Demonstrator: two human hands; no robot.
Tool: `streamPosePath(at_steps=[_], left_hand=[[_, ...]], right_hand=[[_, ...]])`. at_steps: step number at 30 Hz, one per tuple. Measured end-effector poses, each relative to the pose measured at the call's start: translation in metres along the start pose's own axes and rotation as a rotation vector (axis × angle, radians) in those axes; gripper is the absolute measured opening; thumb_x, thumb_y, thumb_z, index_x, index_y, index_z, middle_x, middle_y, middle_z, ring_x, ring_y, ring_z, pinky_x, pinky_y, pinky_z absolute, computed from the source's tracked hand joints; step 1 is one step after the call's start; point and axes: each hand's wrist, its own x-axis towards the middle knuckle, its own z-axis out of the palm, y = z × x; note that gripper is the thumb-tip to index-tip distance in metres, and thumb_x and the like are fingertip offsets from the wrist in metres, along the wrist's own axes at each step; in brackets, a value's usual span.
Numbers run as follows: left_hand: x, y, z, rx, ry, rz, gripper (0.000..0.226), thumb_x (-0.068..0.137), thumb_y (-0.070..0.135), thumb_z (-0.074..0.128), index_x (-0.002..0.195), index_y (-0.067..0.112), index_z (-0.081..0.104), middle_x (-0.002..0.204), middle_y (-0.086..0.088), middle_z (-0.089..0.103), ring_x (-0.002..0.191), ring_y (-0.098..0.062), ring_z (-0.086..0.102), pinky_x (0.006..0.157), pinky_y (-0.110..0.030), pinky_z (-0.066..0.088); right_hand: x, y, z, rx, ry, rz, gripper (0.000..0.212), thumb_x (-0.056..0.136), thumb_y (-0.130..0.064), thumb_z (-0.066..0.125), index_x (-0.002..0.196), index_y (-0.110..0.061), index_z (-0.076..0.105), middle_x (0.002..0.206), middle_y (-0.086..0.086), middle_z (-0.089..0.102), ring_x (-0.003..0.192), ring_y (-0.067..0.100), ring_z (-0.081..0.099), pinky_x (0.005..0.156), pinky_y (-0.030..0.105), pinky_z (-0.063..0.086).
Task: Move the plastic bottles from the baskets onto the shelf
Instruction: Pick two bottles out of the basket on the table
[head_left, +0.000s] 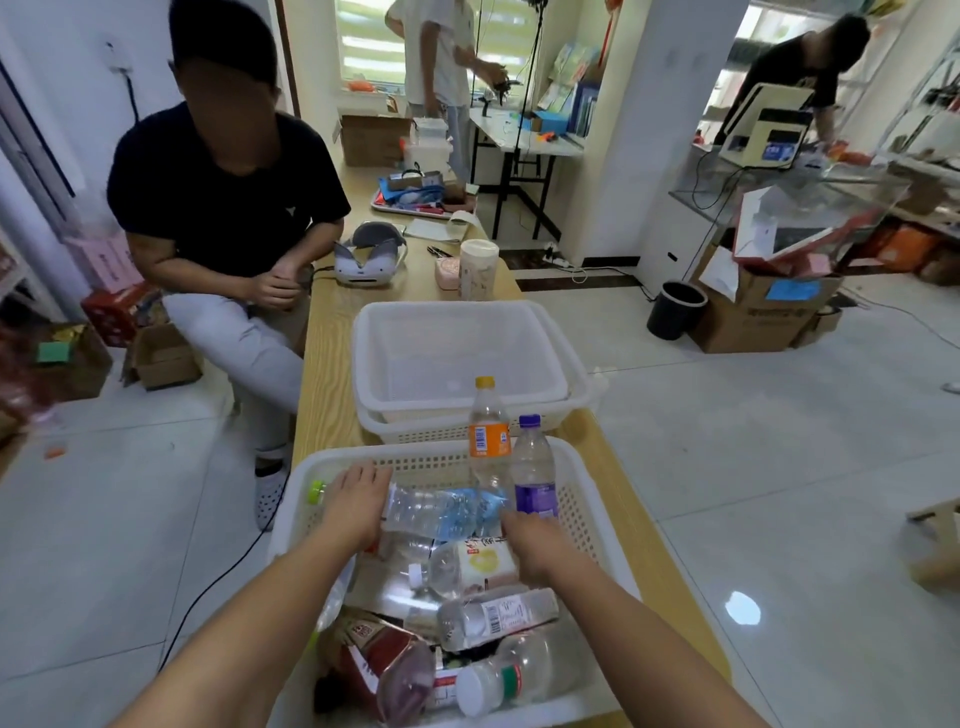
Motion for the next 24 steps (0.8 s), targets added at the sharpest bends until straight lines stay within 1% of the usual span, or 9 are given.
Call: streamPosePath(at_steps=[3,8,10,12,14,16,18,21,24], left_hand=[[0.000,0.000,-0.008,0.103,-0.051,0.020,0.080,0.077,0.034,0.073,0.141,0.017,0.028,0.142,-0.004,0.037,0.131,-0.024,0.033,0.103,-0.039,0.032],[-0.009,0.004,-0.015,0.191,-0.039,0.056,0.057,0.077,0.033,0.069,0.129,0.024,0.046,0.137,-0.003,0.039,0.129,-0.023,0.031,0.101,-0.041,0.032],[-0.013,0.003,-0.020,0.193,0.041,0.092,0.053,0.077,0.027,0.068,0.126,0.024,0.050,0.137,-0.004,0.037,0.130,-0.025,0.030,0.103,-0.042,0.029],[-0.015,-0.001,-0.029,0.229,0.176,0.163,0.053,0.073,0.025,0.074,0.122,0.025,0.055,0.138,-0.005,0.037,0.131,-0.026,0.033,0.105,-0.041,0.029],[-0.016,-0.005,-0.039,0.297,0.341,0.278,0.050,0.069,0.021,0.080,0.115,0.027,0.062,0.139,-0.006,0.044,0.132,-0.029,0.038,0.108,-0.040,0.032],[-0.013,-0.011,-0.036,0.373,0.265,0.446,0.051,0.082,0.012,0.067,0.129,0.026,0.053,0.154,-0.009,0.026,0.146,-0.032,0.016,0.120,-0.043,0.011],[-0.014,-0.013,-0.034,0.438,0.163,0.530,0.055,0.087,0.008,0.059,0.137,0.027,0.044,0.161,-0.008,0.005,0.149,-0.031,-0.005,0.117,-0.043,-0.014],[-0.022,-0.002,-0.027,0.306,0.190,0.438,0.058,0.088,0.007,0.057,0.139,0.033,0.043,0.160,-0.004,-0.021,0.145,-0.028,-0.024,0.110,-0.041,-0.024],[-0.036,0.010,-0.012,0.089,0.176,0.248,0.070,0.091,0.003,0.050,0.148,0.036,0.028,0.157,-0.005,-0.028,0.144,-0.029,-0.026,0.120,-0.044,-0.011]], right_hand=[[-0.007,0.010,0.004,0.027,0.018,0.064,0.055,0.079,-0.011,0.067,0.129,-0.016,0.045,0.129,0.007,0.050,0.118,0.027,0.047,0.101,0.039,0.036],[-0.033,0.031,0.009,0.359,0.149,0.189,0.062,0.070,-0.052,0.077,0.123,-0.028,0.056,0.122,-0.005,0.050,0.118,0.018,0.045,0.095,0.031,0.033],[-0.042,0.031,0.005,0.460,0.157,0.200,0.058,0.069,-0.045,0.081,0.119,-0.026,0.061,0.112,-0.008,0.054,0.113,0.016,0.049,0.088,0.028,0.037],[-0.049,0.029,0.001,0.577,0.149,0.241,0.051,0.065,-0.022,0.082,0.113,-0.021,0.065,0.092,-0.017,0.053,0.107,0.017,0.055,0.080,0.025,0.043],[-0.054,0.027,-0.003,0.689,0.139,0.288,0.054,0.059,-0.005,0.080,0.110,-0.015,0.066,0.087,-0.015,0.052,0.101,0.019,0.057,0.076,0.025,0.045],[-0.057,0.026,-0.004,0.788,0.141,0.332,0.056,0.057,0.002,0.081,0.109,-0.010,0.065,0.096,-0.003,0.058,0.096,0.020,0.056,0.076,0.026,0.046],[-0.059,0.024,-0.004,0.902,0.147,0.372,0.053,0.058,0.006,0.080,0.106,-0.009,0.062,0.101,0.003,0.061,0.096,0.022,0.056,0.076,0.029,0.049],[-0.059,0.020,-0.005,0.994,0.148,0.404,0.050,0.062,0.007,0.078,0.103,-0.011,0.057,0.100,0.003,0.061,0.094,0.021,0.055,0.069,0.025,0.045],[-0.056,0.018,-0.006,1.064,0.156,0.431,0.050,0.063,0.010,0.078,0.102,-0.010,0.055,0.100,0.003,0.059,0.095,0.022,0.054,0.078,0.029,0.045]])
